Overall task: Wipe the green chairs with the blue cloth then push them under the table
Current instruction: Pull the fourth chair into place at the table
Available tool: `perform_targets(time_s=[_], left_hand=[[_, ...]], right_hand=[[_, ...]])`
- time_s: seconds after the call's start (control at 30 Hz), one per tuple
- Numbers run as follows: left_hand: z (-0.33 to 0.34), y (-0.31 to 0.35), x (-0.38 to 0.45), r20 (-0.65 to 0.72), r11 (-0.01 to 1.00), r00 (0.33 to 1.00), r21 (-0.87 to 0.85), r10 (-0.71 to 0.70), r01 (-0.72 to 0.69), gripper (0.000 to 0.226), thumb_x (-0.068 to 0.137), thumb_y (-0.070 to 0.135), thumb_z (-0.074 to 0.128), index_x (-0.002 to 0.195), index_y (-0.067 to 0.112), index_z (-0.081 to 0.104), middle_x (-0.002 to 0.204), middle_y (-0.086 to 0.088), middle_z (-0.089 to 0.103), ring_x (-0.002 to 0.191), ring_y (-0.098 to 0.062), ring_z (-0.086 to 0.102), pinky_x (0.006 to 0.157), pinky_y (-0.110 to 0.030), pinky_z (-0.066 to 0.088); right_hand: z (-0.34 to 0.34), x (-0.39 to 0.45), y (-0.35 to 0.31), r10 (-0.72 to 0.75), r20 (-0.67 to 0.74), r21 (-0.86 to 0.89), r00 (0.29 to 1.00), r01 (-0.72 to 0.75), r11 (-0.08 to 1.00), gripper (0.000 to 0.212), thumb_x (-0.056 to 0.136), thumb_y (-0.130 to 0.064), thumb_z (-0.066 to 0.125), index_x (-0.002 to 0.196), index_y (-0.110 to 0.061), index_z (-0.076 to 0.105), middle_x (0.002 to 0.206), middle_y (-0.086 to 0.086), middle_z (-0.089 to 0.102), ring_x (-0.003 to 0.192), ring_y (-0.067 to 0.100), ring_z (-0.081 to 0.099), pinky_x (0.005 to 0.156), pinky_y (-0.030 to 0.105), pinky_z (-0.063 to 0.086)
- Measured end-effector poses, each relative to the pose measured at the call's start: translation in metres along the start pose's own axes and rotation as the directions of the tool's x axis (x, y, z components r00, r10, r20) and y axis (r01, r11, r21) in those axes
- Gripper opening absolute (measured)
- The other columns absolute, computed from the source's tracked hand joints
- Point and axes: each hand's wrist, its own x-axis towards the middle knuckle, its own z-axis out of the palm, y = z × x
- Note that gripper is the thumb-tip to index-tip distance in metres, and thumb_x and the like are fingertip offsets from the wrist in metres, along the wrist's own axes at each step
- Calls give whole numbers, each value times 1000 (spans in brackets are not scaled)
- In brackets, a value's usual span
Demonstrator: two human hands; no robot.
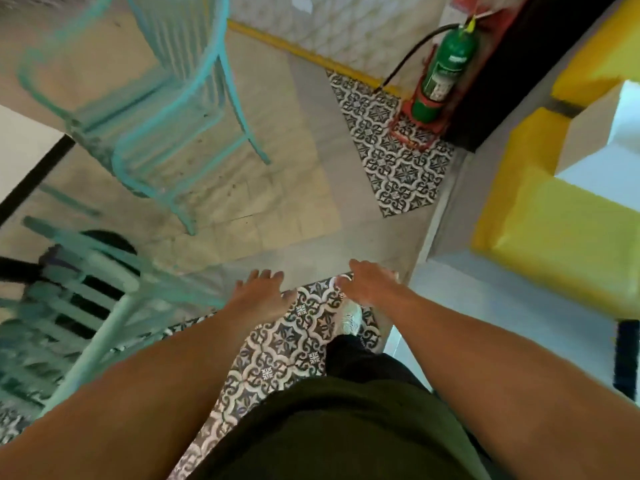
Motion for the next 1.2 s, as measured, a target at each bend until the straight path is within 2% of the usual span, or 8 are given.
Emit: perform_targets(time_s=[0.07,0.17,0.27,0.6,0.7,0.93,1.03,1.2], left_hand=[[-28,23,21,16,1000,1000,-16,-6,6,70,97,62,22,154,21,20,161,-7,20,147,-29,15,116,-52,20],[-70,61,54,-13,1000,1000,-12,16,-16,72,97,64,15,155,23,18,162,-5,17,148,-28,11,117,-53,15],[-109,88,86,-58,999,997,-2,53,-53,72,97,64,16,155,23,17,162,-5,16,148,-27,10,117,-53,13],[-229,115,211,-113,998,992,3,56,-56,72,96,65,18,154,22,19,160,-7,19,147,-30,13,114,-55,17],[-271,111,261,-124,999,992,-26,38,-42,73,95,65,19,155,22,14,161,-7,14,148,-30,8,115,-55,14],[-397,78,355,-182,997,983,-79,-19,5,74,94,66,22,154,22,16,161,-7,15,147,-30,11,114,-57,15],[-452,60,388,-215,993,975,-106,-64,42,75,94,67,22,153,22,18,160,-8,16,147,-31,12,114,-57,14],[-516,36,434,-268,975,948,-182,-173,126,75,93,67,22,153,22,20,159,-8,19,146,-32,13,112,-57,16]], right_hand=[[-23,11,18,23,0,19,1000,-23,1000,62,92,-58,35,141,-21,36,144,10,45,130,33,42,106,55,31],[-60,31,42,52,-45,26,998,-50,998,70,91,-64,31,148,-23,27,156,11,27,142,36,22,111,65,15],[-103,50,59,61,-89,35,994,-58,998,76,91,-67,29,152,-25,15,162,9,11,147,35,7,112,66,5],[-235,153,59,72,-99,-4,992,-73,997,80,92,-67,31,154,-24,6,163,9,0,148,35,0,113,65,5],[-284,203,46,67,-93,-17,993,-69,997,79,93,-64,34,154,-23,6,163,9,-2,148,36,-4,114,64,2],[-417,308,10,54,-104,-116,993,-66,991,81,91,-66,34,155,-25,5,163,7,-1,148,34,-2,114,64,4],[-475,347,-7,5,-156,-167,988,-31,985,81,91,-66,35,154,-25,6,163,8,2,148,34,2,113,65,7],[-555,406,-42,-83,-140,-295,987,38,955,80,92,-66,35,154,-25,7,163,9,2,148,35,3,114,64,9]])
